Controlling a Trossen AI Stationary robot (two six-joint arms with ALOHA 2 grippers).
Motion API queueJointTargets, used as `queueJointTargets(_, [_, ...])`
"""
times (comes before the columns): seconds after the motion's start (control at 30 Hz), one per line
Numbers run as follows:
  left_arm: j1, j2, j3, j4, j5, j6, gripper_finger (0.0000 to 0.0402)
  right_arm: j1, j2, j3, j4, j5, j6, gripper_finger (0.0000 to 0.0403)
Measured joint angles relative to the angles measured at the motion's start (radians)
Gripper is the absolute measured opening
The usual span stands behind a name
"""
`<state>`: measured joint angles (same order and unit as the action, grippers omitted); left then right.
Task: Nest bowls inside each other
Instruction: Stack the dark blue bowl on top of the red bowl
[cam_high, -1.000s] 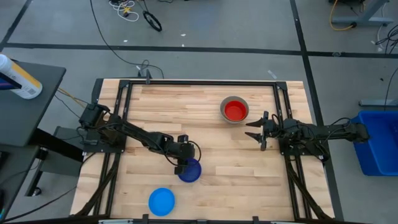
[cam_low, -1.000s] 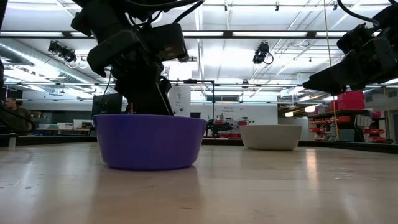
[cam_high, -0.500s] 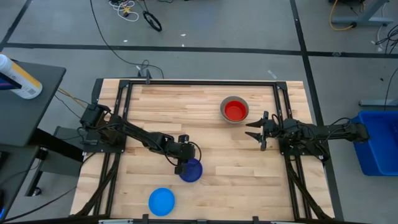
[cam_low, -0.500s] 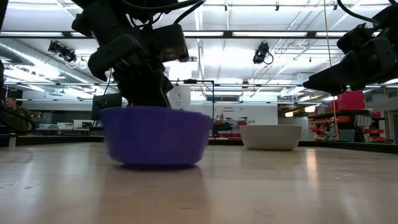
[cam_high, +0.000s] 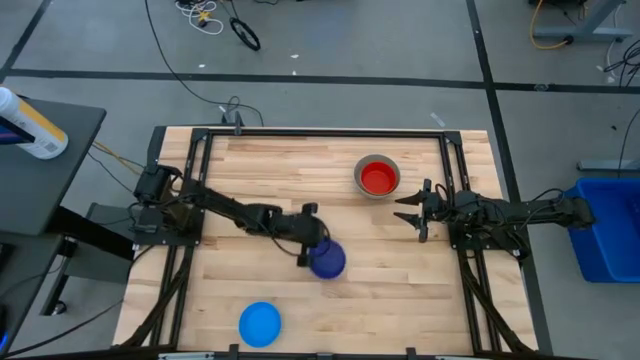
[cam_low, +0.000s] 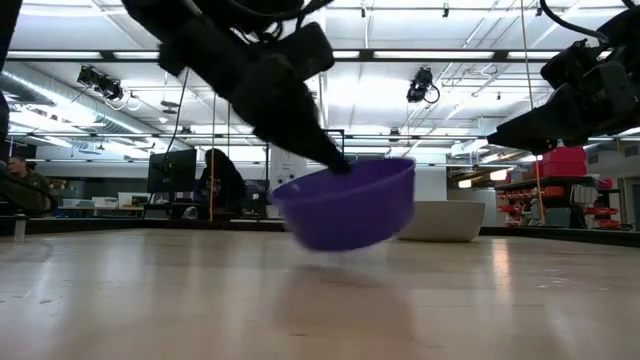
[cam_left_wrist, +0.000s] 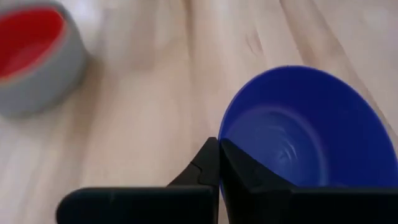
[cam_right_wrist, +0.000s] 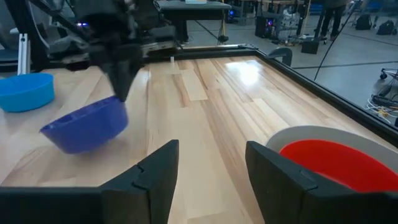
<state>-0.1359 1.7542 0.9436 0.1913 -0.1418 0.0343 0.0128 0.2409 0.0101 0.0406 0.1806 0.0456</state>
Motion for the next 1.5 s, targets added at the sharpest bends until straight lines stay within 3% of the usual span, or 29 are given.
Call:
queueJointTargets(0.33, [0.178,0.000,0.000,0.245,0.085,0.120,0.0001,-0.001,0.000,0.000,0.007,0.006,0.018,0.0213])
queueJointTargets(0.73, [0.372,0.028,0.023,0.562,0.283,0.100,0.0001,0.000,0.000,0.000,0.003,0.027,0.045,0.0227])
queueJointTargets(0.83, [0.400,0.089,0.067,0.566,0.332,0.073,0.0001,0.000,-0.005,0.000,0.019,0.017,0.103,0.0229])
queueJointTargets(1.0, [0.408,0.213,0.162,0.547,0.359,0.055,0.0001,0.000,-0.071,0.012,0.028,-0.067,0.050,0.0235])
queueJointTargets(1.17, [0.411,0.260,0.244,0.494,0.380,0.057,0.0001,0.000,-0.195,0.085,-0.129,-0.112,0.010,0.0242])
queueJointTargets(1.33, [0.426,0.275,0.310,0.462,0.388,0.080,0.0001,0.000,-0.236,0.169,-0.293,-0.015,0.007,0.0250])
queueJointTargets(1.5, [0.464,0.309,0.366,0.464,0.391,0.056,0.0001,0.000,-0.235,0.175,-0.336,0.059,0.018,0.0259])
